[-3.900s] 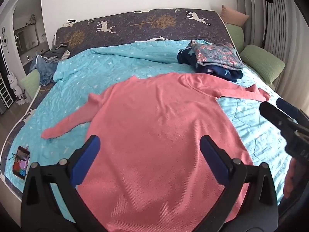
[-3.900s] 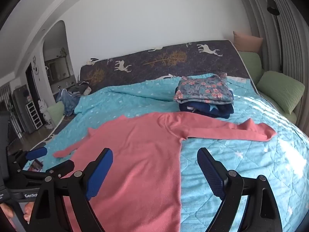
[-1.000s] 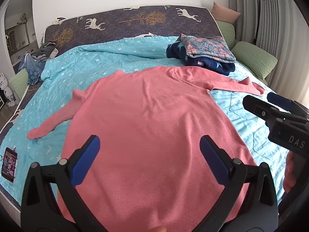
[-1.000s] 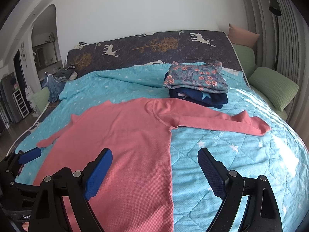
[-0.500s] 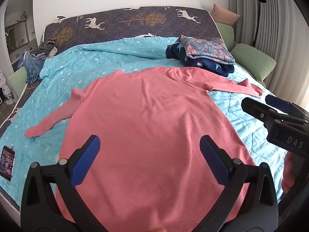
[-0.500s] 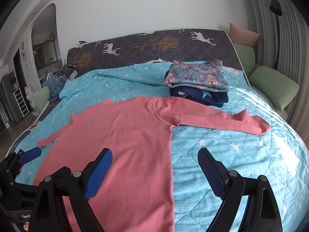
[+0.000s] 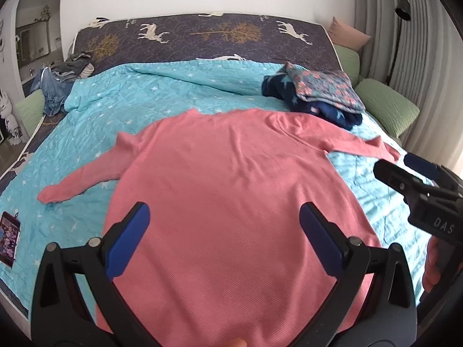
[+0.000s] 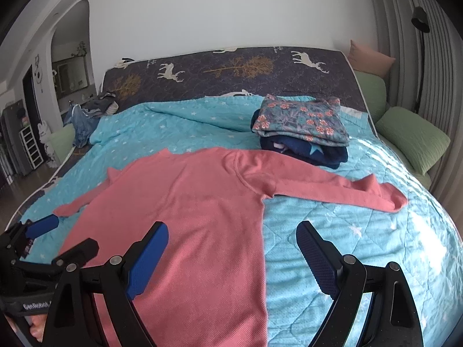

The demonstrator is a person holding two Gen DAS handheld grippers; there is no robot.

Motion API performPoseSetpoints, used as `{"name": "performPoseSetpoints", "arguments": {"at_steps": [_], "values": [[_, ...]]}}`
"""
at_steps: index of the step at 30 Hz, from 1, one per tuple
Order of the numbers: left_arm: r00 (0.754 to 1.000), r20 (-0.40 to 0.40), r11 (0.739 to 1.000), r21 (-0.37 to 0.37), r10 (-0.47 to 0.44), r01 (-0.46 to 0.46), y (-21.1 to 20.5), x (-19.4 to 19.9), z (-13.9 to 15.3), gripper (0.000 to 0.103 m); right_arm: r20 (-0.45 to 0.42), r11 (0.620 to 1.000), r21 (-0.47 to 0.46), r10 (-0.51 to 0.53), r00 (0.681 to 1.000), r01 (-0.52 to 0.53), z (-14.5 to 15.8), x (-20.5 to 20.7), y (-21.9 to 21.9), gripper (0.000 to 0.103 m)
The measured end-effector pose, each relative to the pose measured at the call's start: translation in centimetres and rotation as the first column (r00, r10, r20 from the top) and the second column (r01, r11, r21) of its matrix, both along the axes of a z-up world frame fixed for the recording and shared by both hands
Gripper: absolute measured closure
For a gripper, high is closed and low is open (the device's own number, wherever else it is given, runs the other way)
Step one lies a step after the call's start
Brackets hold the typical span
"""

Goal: Fold small clothes

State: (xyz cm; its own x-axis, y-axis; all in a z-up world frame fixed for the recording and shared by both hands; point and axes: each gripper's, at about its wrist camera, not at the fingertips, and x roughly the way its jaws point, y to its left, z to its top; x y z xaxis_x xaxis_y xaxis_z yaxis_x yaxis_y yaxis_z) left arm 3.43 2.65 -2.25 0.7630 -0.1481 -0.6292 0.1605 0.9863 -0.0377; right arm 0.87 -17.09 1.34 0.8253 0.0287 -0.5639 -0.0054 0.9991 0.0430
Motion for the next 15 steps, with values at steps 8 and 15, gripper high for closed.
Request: {"name": "performPoseSetpoints", "arguments": {"at_steps": [8, 15], "values": [[0.993, -0.083, 0.99, -0.104, 0.089, -0.098, 4.4, 3.1, -0.3, 0.001, -0.009, 0.999, -0.001, 0.048, 0.999, -0.048, 0.8, 2.8, 2.0, 0.011], [0.983, -0.118, 0.978, -0.135, 0.14, -0.156, 8.1, 6.2, -0.8, 0.001, 0.008, 0.995, -0.065, 0.073, 0.997, -0.072, 1.7, 5.7, 3.8, 0.011]]}}
